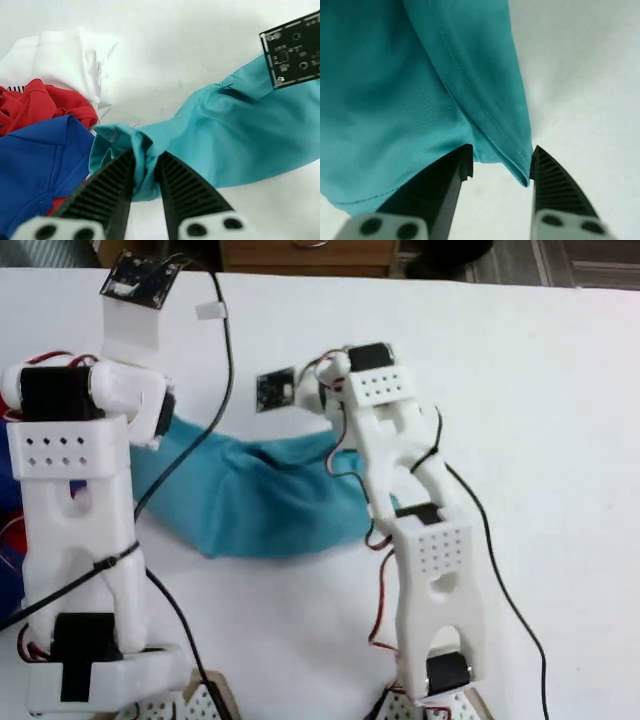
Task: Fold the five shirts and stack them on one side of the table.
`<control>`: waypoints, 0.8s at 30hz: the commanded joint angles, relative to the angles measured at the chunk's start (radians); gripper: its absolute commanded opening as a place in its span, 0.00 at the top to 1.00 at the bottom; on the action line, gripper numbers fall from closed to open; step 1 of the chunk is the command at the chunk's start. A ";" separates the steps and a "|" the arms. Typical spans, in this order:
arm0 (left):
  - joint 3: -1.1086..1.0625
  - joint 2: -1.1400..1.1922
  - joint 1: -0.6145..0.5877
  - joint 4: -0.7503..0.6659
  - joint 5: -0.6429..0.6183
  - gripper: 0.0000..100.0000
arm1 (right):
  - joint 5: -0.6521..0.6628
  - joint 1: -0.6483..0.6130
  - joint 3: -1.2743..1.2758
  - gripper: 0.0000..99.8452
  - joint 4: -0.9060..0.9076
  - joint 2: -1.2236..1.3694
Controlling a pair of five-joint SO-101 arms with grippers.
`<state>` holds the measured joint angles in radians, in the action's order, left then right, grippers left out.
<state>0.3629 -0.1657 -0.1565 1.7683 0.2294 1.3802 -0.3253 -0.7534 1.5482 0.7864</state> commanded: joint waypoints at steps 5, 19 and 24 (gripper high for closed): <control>0.002 -0.011 -0.006 0.009 0.000 0.97 | 0.006 -0.004 -0.040 0.82 -0.084 0.025; 0.002 -0.012 -0.006 0.011 0.000 0.97 | 0.008 -0.001 -0.031 0.86 -0.125 0.044; 0.002 -0.012 -0.006 0.011 0.000 0.97 | 0.005 0.002 -0.038 0.92 -0.120 0.085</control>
<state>0.3629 -0.1657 -0.1565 1.7683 0.2294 1.3802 -0.3253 -0.7534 1.4300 0.8800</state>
